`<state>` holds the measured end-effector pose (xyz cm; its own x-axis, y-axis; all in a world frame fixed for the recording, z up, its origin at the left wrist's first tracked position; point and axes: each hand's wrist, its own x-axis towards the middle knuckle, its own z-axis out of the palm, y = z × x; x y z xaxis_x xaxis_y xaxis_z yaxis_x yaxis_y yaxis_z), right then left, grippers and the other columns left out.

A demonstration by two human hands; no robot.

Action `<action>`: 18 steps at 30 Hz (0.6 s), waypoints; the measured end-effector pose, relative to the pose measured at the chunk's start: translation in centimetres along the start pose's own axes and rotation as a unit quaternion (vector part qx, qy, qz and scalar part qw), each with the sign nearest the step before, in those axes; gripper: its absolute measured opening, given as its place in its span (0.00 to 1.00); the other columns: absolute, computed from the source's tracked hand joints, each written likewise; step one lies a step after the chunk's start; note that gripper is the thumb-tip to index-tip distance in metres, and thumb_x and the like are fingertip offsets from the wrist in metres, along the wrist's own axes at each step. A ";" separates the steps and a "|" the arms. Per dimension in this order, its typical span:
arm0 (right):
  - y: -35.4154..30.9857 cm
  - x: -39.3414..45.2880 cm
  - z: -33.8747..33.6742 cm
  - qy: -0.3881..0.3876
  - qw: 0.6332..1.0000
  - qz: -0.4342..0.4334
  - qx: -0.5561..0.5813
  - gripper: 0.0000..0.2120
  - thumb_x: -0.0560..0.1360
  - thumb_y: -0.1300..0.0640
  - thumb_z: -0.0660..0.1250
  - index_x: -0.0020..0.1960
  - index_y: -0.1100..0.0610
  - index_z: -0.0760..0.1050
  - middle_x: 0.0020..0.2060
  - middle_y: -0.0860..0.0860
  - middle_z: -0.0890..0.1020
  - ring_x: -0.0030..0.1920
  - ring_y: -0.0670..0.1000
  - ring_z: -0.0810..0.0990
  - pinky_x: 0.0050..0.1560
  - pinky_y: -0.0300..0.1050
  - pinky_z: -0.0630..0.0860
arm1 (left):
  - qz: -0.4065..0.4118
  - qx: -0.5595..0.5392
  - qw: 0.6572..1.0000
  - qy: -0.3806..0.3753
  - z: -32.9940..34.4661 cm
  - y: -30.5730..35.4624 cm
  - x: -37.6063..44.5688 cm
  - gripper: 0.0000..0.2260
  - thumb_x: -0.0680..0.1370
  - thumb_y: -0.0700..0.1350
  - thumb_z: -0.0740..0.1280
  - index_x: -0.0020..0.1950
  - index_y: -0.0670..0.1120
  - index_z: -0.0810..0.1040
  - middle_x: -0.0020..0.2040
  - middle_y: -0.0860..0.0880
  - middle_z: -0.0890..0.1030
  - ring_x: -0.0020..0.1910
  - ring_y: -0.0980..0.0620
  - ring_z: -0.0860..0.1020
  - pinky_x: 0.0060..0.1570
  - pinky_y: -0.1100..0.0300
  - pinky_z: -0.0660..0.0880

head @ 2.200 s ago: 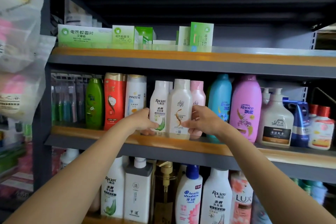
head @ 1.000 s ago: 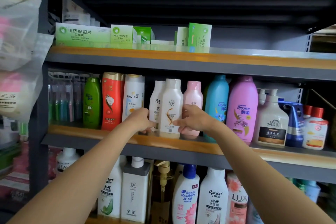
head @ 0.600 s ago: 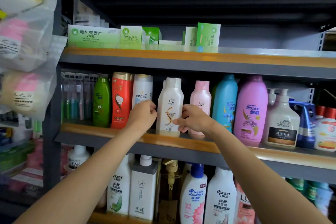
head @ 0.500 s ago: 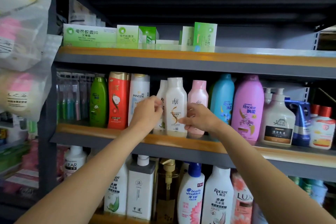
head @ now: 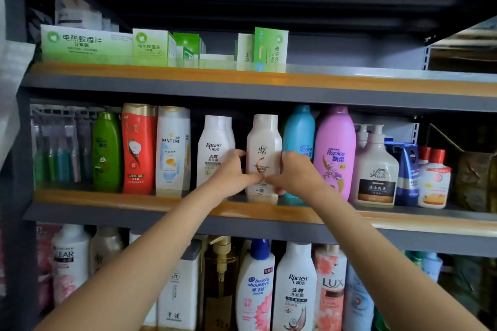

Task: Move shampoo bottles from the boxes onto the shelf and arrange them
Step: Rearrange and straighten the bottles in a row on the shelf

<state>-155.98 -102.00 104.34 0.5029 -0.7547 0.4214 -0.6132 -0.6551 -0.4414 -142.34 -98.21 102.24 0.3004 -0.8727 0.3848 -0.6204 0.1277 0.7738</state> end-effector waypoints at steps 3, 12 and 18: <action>-0.4 0.1 0.7 -0.011 1.000 0.015 -0.004 0.15 0.75 0.59 0.67 0.35 0.56 0.63 0.40 0.58 0.82 0.41 0.57 0.85 0.39 0.44 0.79 | -0.019 -0.024 0.999 -0.032 -0.3 0.3 -0.1 0.41 0.71 0.45 0.73 0.76 0.46 0.51 0.72 0.49 0.65 0.69 0.50 0.66 0.68 0.51 0.65; -0.2 1.7 2.0 -0.075 0.989 0.082 0.098 0.05 0.75 0.64 0.64 0.41 0.62 0.71 0.33 0.55 0.80 0.31 0.52 0.79 0.34 0.39 0.78 | -0.008 -0.025 0.998 -0.056 0.0 0.9 -0.2 0.25 0.76 0.38 0.66 0.71 0.47 0.61 0.61 0.50 0.74 0.54 0.57 0.70 0.52 0.62 0.66; 0.2 1.7 2.6 -0.046 0.989 0.060 0.125 0.14 0.75 0.59 0.66 0.54 0.62 0.65 0.43 0.56 0.77 0.29 0.46 0.73 0.27 0.35 0.70 | -0.021 -0.047 0.998 -0.045 0.2 0.6 0.3 0.22 0.77 0.38 0.63 0.69 0.48 0.61 0.57 0.53 0.72 0.53 0.56 0.70 0.42 0.65 0.69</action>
<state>-153.60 -103.53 102.90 0.4958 -0.8200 0.2861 -0.5081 -0.5411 -0.6701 -142.81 -98.53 102.73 0.2564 -0.9163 0.3077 -0.5371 0.1296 0.8335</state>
